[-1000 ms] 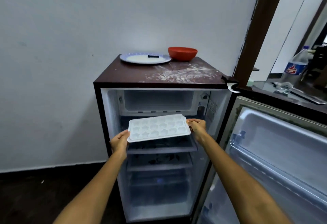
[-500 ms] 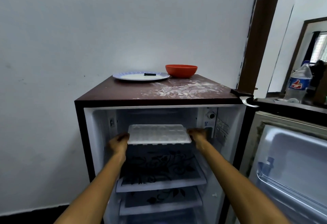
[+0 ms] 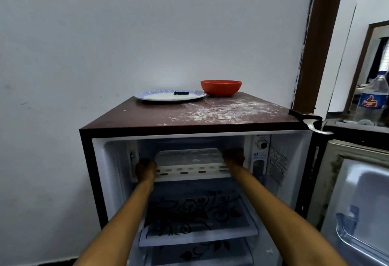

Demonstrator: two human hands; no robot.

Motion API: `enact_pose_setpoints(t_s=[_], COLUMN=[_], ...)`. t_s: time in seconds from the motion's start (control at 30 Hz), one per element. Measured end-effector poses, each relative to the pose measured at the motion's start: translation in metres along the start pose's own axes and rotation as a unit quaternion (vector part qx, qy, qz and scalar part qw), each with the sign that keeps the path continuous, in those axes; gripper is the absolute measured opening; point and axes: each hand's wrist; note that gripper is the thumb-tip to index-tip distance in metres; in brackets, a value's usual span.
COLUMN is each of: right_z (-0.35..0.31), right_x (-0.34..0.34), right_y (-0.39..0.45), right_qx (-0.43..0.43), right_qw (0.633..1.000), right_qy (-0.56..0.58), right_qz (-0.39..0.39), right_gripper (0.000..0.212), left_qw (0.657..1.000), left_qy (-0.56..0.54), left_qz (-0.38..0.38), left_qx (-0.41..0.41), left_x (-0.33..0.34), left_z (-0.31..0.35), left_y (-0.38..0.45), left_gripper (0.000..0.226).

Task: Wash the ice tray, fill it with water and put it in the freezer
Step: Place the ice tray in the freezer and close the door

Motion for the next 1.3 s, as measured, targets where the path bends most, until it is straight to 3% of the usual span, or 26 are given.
enact_pose_setpoints(t_s=[0.07, 0.13, 0.2, 0.33, 0.43, 0.53, 0.67, 0.8, 0.93, 1.1, 1.3], right_z=[0.002, 0.004, 0.005, -0.003, 0.013, 0.035, 0.053, 0.071, 0.087, 0.112, 0.164], right_x=[0.002, 0.001, -0.002, 0.002, 0.0, -0.012, -0.033, -0.062, -0.094, -0.144, -0.234], right_y=[0.005, 0.003, 0.002, -0.018, -0.043, -0.077, -0.13, -0.178, -0.224, -0.292, -0.379], right_qx=[-0.009, -0.01, -0.01, -0.084, -0.175, -0.245, -0.253, -0.249, -0.21, -0.149, -0.028], right_qw=[1.0, 0.996, 0.986, 0.982, 0.962, 0.938, 0.931, 0.925, 0.927, 0.946, 0.949], right_qy=[-0.02, -0.052, -0.121, -0.17, -0.206, -0.243, -0.262, -0.286, -0.303, -0.287, -0.305], right_qz=[-0.02, -0.065, -0.112, -0.028, -0.031, -0.006, -0.022, -0.037, -0.072, -0.013, 0.074], right_gripper=[0.032, 0.017, 0.029, 0.031, 0.04, 0.047, 0.038, 0.032, 0.038, 0.038, 0.036], left_qw=[0.999, 0.994, 0.987, 0.979, 0.974, 0.945, 0.945, 0.931, 0.915, 0.889, 0.829], left_qy=[0.048, 0.097, 0.137, 0.158, 0.133, 0.231, 0.261, 0.296, 0.325, 0.314, 0.303], left_qz=[-0.022, -0.047, -0.059, -0.011, -0.004, 0.02, -0.065, -0.133, -0.179, -0.266, -0.398], left_qx=[0.009, 0.029, 0.053, 0.127, 0.181, 0.232, 0.187, 0.168, 0.156, 0.2, 0.248], left_x=[0.0, -0.001, -0.001, -0.003, -0.008, -0.015, -0.017, -0.02, -0.014, 0.007, 0.036], left_z=[0.004, 0.003, 0.001, -0.01, -0.037, -0.071, -0.106, -0.132, -0.126, -0.111, -0.114], left_y=[0.001, 0.002, 0.0, -0.022, -0.059, -0.093, -0.16, -0.232, -0.277, -0.338, -0.427], left_gripper=[0.024, 0.036, 0.049, 0.05, 0.055, 0.057, 0.051, 0.05, 0.052, 0.049, 0.048])
Point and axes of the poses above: each hand's wrist, its own y-axis towards the middle knuckle, its own x-axis out of the palm, z = x × y, and after that the axes turned 6 degrees about -z, right-handed
